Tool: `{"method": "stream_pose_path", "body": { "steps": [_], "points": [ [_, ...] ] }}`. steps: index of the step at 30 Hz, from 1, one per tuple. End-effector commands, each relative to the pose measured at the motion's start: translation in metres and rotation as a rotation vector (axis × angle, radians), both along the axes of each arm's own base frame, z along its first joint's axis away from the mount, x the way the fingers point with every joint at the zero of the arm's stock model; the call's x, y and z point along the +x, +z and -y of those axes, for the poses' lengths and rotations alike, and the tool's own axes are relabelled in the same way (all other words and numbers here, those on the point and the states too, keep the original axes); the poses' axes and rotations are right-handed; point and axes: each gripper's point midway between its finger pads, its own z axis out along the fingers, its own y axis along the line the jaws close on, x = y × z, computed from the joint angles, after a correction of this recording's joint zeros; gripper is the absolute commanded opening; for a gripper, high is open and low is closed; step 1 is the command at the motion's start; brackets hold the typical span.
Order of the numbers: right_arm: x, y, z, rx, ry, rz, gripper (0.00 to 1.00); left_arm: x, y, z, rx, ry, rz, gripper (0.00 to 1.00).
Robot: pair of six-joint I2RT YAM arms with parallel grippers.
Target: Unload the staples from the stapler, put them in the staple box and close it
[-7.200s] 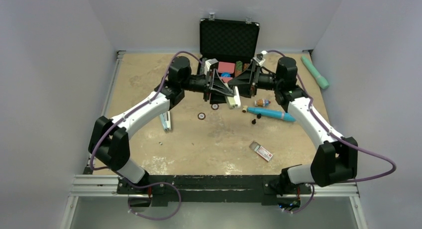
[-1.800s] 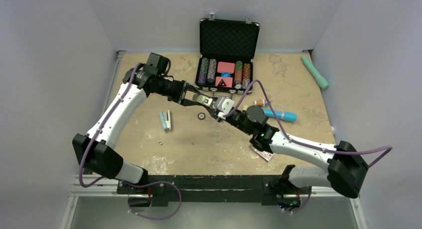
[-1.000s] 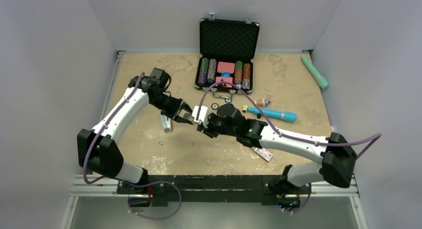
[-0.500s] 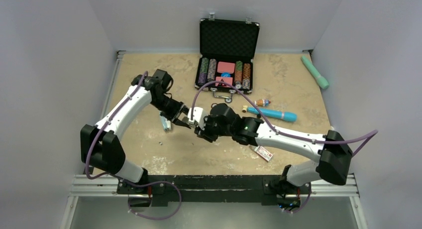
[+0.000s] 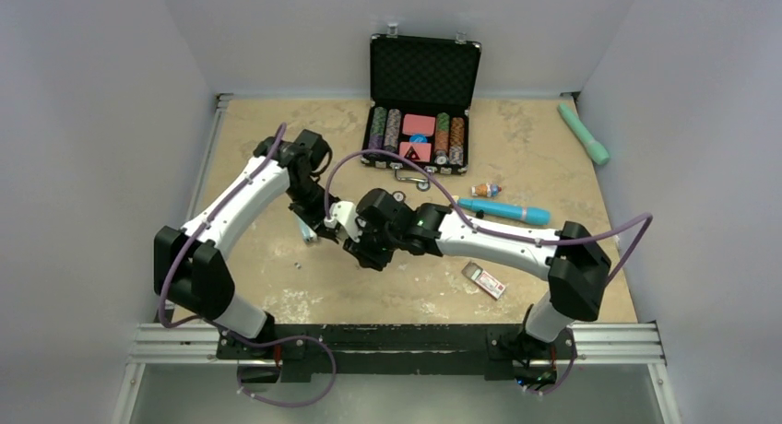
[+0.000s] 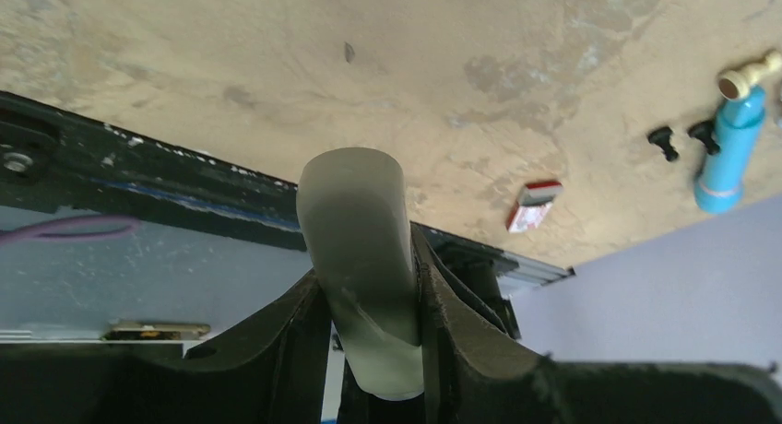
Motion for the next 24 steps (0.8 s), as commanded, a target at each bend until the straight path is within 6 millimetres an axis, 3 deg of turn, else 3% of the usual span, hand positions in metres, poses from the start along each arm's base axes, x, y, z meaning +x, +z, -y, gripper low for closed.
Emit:
{"method": "stream_pose_path", "body": {
  "steps": [1, 7, 13, 18, 20, 22, 24],
  "points": [
    [0.009, 0.014, 0.007, -0.038, -0.046, -0.012, 0.00, -0.031, -0.024, -0.070, 0.414, -0.286, -0.037, 0.00],
    [-0.005, -0.039, 0.012, -0.180, -0.063, -0.153, 0.00, -0.029, -0.039, -0.081, 0.647, -0.413, -0.066, 0.00],
    [-0.004, -0.047, 0.012, -0.215, -0.076, -0.169, 0.00, -0.033, -0.054, -0.083, 0.685, -0.450, -0.096, 0.00],
    [-0.003, -0.031, 0.002, -0.181, -0.130, -0.206, 0.00, -0.030, -0.052, -0.086, 0.699, -0.455, -0.054, 0.00],
    [-0.015, -0.051, 0.009, -0.219, -0.130, -0.263, 0.00, -0.030, -0.051, -0.090, 0.714, -0.469, -0.067, 0.00],
    [-0.031, -0.089, 0.039, -0.337, -0.159, -0.326, 0.00, -0.029, -0.049, -0.091, 0.728, -0.489, -0.079, 0.00],
    [-0.047, -0.121, 0.052, -0.316, -0.160, -0.363, 0.00, -0.028, -0.060, -0.090, 0.715, -0.503, -0.072, 0.00]
  ]
}}
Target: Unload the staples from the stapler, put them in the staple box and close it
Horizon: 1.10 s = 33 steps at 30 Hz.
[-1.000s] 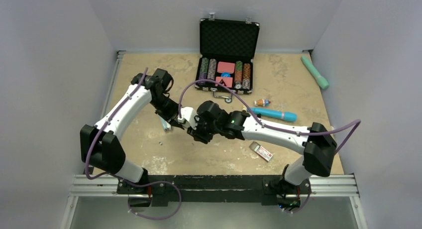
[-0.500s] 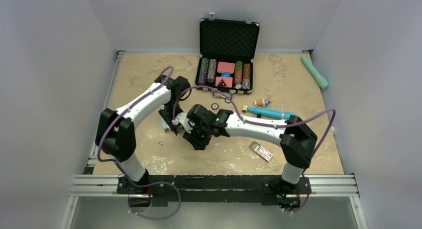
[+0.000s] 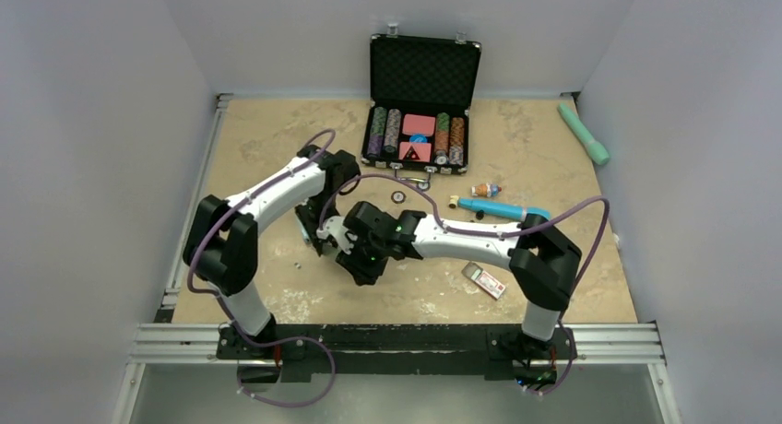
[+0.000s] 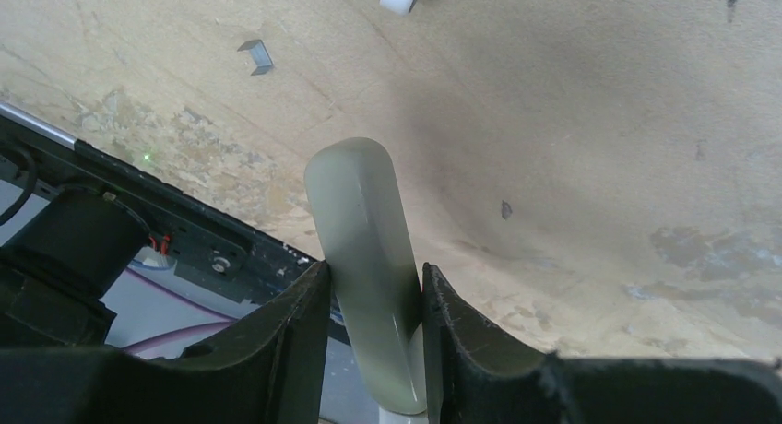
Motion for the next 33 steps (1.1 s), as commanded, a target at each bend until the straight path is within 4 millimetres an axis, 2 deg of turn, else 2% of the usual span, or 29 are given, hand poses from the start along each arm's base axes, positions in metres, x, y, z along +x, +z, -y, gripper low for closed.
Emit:
{"method": "stream_pose_path", "body": {
  "steps": [1, 2, 4, 7, 10, 13, 15, 16, 18, 21, 22, 23, 25, 28, 30, 33],
  "points": [
    [-0.027, -0.080, 0.063, -0.157, -0.129, -0.154, 0.00, -0.020, -0.002, -0.044, 0.217, -0.242, -0.055, 0.00],
    [-0.035, -0.092, 0.064, -0.152, -0.147, -0.196, 0.00, -0.020, -0.014, -0.040, 0.189, -0.256, -0.069, 0.00],
    [-0.032, -0.104, 0.066, -0.210, -0.159, -0.198, 0.00, -0.024, -0.038, -0.032, 0.156, -0.280, -0.133, 0.00],
    [-0.015, -0.085, 0.047, -0.192, -0.203, -0.160, 0.00, -0.029, -0.049, -0.030, 0.155, -0.305, -0.210, 0.00],
    [0.000, -0.059, 0.035, -0.183, -0.236, -0.114, 0.00, -0.021, -0.028, -0.027, 0.138, -0.320, -0.162, 0.00],
    [0.004, -0.030, 0.037, -0.215, -0.252, -0.103, 0.00, -0.005, 0.011, -0.017, 0.073, -0.346, -0.047, 0.00],
    [0.008, -0.002, 0.032, -0.141, -0.287, -0.075, 0.00, 0.004, 0.028, -0.011, 0.035, -0.369, 0.017, 0.00],
    [0.010, 0.008, 0.026, -0.066, -0.309, -0.057, 0.00, 0.006, 0.030, -0.010, 0.034, -0.375, 0.034, 0.00],
    [0.004, -0.012, 0.023, 0.023, -0.341, -0.084, 0.00, 0.006, 0.012, -0.007, 0.020, -0.377, 0.017, 0.00],
    [-0.018, -0.097, 0.036, -0.171, -0.295, -0.221, 0.00, -0.010, -0.030, 0.001, -0.006, -0.376, -0.142, 0.00],
    [-0.021, -0.112, 0.039, -0.228, -0.287, -0.242, 0.00, -0.015, -0.037, -0.001, 0.006, -0.366, -0.184, 0.00],
    [-0.021, -0.115, 0.040, -0.236, -0.290, -0.241, 0.00, -0.017, -0.039, -0.003, 0.018, -0.359, -0.198, 0.00],
    [-0.013, -0.084, 0.029, -0.122, -0.314, -0.196, 0.00, -0.017, -0.034, -0.003, 0.001, -0.357, -0.154, 0.00],
    [0.007, -0.028, 0.022, -0.006, -0.358, -0.081, 0.00, -0.010, -0.013, 0.003, -0.052, -0.366, -0.043, 0.00],
    [0.015, -0.007, 0.025, -0.013, -0.362, -0.037, 0.00, -0.005, 0.000, 0.006, -0.066, -0.376, -0.015, 0.00],
    [0.021, 0.013, 0.024, -0.025, -0.359, -0.006, 0.00, -0.001, 0.017, 0.010, -0.075, -0.375, -0.010, 0.00]
  ]
}}
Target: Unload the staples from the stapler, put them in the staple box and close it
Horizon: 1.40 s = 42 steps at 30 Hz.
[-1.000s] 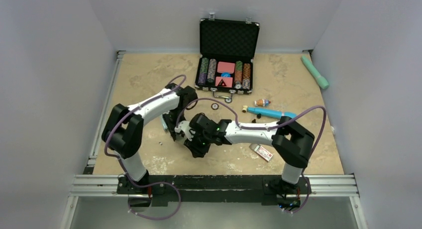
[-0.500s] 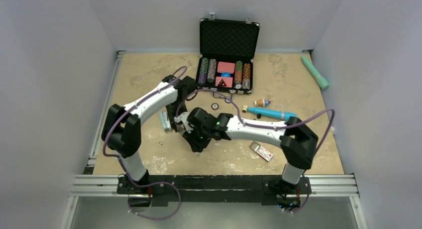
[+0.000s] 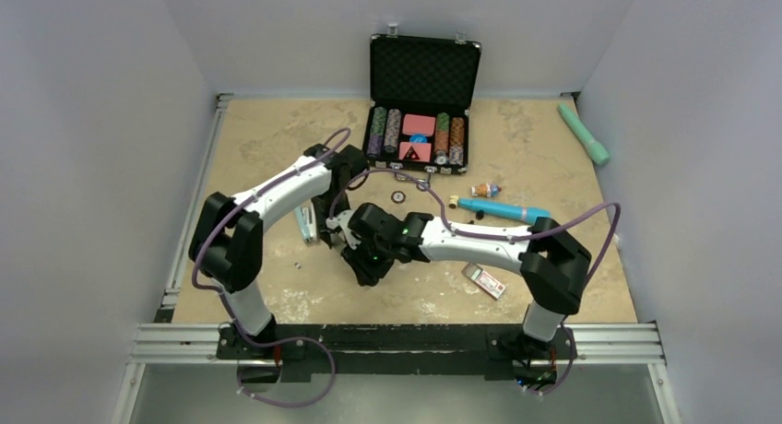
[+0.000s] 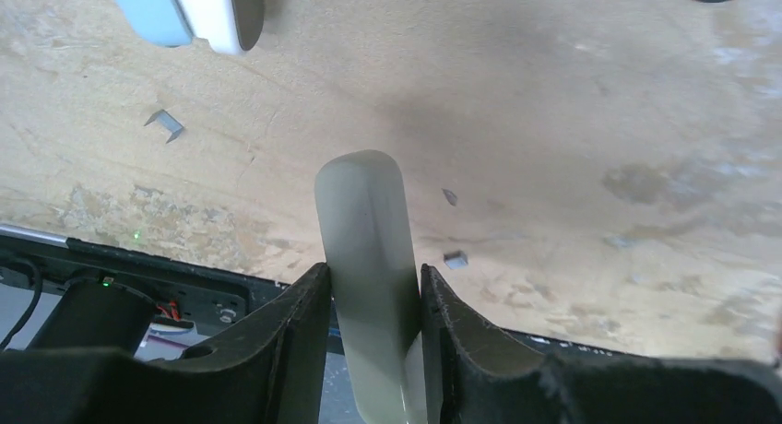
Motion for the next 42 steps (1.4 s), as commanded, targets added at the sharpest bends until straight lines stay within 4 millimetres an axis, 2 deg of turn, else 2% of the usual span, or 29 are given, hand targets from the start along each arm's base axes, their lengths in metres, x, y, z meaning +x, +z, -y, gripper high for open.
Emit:
{"method": "stream_pose_path", "body": {
  "steps": [1, 4, 6, 10, 17, 21, 24, 27, 30, 33, 34, 36, 42],
  "points": [
    [0.029, 0.032, 0.022, -0.083, -0.129, 0.057, 0.00, -0.015, 0.045, -0.012, 0.031, -0.112, -0.011, 0.00],
    [0.032, 0.064, 0.016, -0.007, -0.147, 0.086, 0.00, -0.015, 0.066, -0.005, -0.032, -0.107, 0.030, 0.00],
    [0.035, 0.093, 0.008, 0.090, -0.158, 0.120, 0.00, -0.015, 0.080, 0.003, -0.087, -0.106, 0.051, 0.00],
    [0.044, 0.143, 0.001, 0.273, -0.211, 0.200, 0.00, -0.025, 0.109, 0.024, -0.250, -0.103, 0.059, 0.00],
    [0.064, 0.200, 0.003, 0.438, -0.279, 0.360, 0.00, -0.044, 0.162, 0.063, -0.576, -0.115, 0.075, 0.00],
    [0.069, 0.222, -0.003, 0.512, -0.262, 0.416, 0.00, -0.042, 0.191, 0.084, -0.766, -0.143, 0.167, 0.01],
    [0.070, 0.236, -0.005, 0.576, -0.274, 0.436, 0.00, -0.037, 0.215, 0.096, -0.910, -0.146, 0.246, 0.17],
    [0.080, 0.249, -0.001, 0.617, -0.328, 0.495, 0.00, -0.038, 0.236, 0.105, -1.043, -0.150, 0.259, 0.32],
    [0.094, 0.256, 0.005, 0.615, -0.343, 0.609, 0.00, -0.041, 0.252, 0.103, -1.077, -0.167, 0.264, 0.49],
    [0.109, 0.260, 0.017, 0.603, -0.376, 0.743, 0.00, -0.046, 0.261, 0.095, -1.040, -0.221, 0.283, 0.56],
    [0.112, 0.262, 0.019, 0.603, -0.377, 0.773, 0.00, -0.048, 0.260, 0.092, -1.022, -0.235, 0.283, 0.56],
    [0.118, 0.262, 0.018, 0.584, -0.375, 0.813, 0.00, -0.051, 0.256, 0.087, -0.986, -0.256, 0.275, 0.43],
    [0.131, 0.257, 0.008, 0.518, -0.356, 0.862, 0.00, -0.065, 0.230, 0.070, -0.886, -0.278, 0.196, 0.19]
  ]
}}
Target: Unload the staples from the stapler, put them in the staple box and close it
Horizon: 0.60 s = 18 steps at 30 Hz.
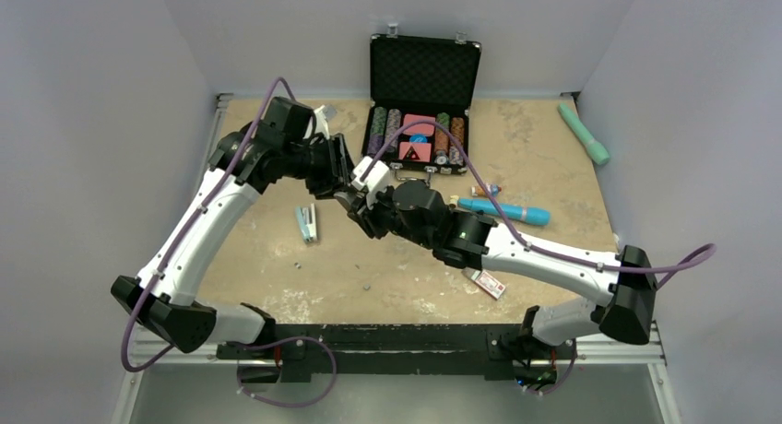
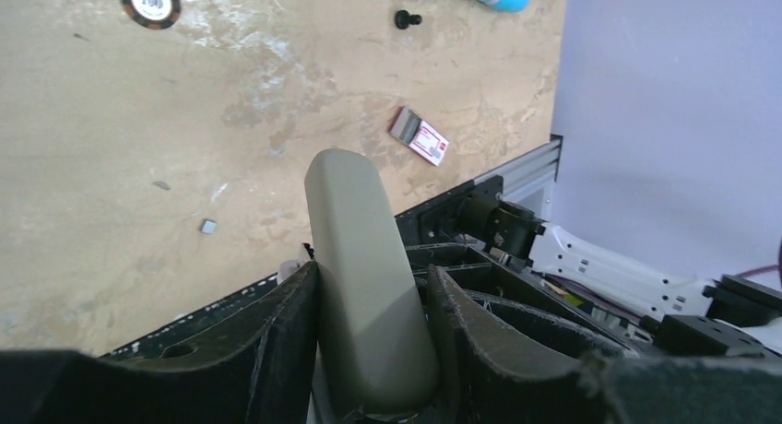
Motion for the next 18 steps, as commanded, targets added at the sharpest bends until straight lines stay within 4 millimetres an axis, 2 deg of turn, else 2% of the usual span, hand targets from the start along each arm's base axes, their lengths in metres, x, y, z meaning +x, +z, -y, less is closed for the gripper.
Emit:
{"method": "stream_pose_path", "body": {
  "steps": [1, 3, 7, 10, 11, 14, 16, 17, 18],
  "points": [
    [0.055, 0.051, 0.007, 0.101, -0.208, 0.178, 0.00, -0.074, -0.002, -0.005, -0.004, -0.178, -0.227, 0.13],
    [0.055, 0.049, 0.006, 0.096, -0.201, 0.176, 0.00, -0.077, -0.009, -0.011, 0.034, -0.176, -0.235, 0.00],
    [0.058, 0.048, 0.007, 0.134, -0.255, 0.120, 0.00, -0.075, -0.025, -0.025, 0.127, -0.143, -0.244, 0.00],
    [0.060, 0.044, 0.007, 0.127, -0.290, 0.068, 0.01, -0.060, -0.033, -0.033, 0.191, -0.059, -0.204, 0.00],
    [0.060, 0.043, 0.006, 0.121, -0.295, 0.051, 0.08, -0.055, -0.034, -0.034, 0.201, -0.029, -0.195, 0.00],
    [0.058, 0.039, 0.011, 0.112, -0.318, 0.014, 0.49, -0.037, -0.032, -0.030, 0.179, 0.029, -0.164, 0.00],
    [0.056, 0.038, 0.014, 0.117, -0.321, 0.003, 0.85, -0.025, -0.034, -0.029, 0.185, 0.060, -0.144, 0.00],
    [0.055, 0.038, 0.016, 0.119, -0.323, -0.003, 0.96, -0.019, -0.037, -0.030, 0.197, 0.080, -0.143, 0.00],
    [0.054, 0.036, 0.018, 0.118, -0.329, -0.016, 0.98, -0.013, -0.042, -0.032, 0.214, 0.099, -0.145, 0.00]
  ]
}}
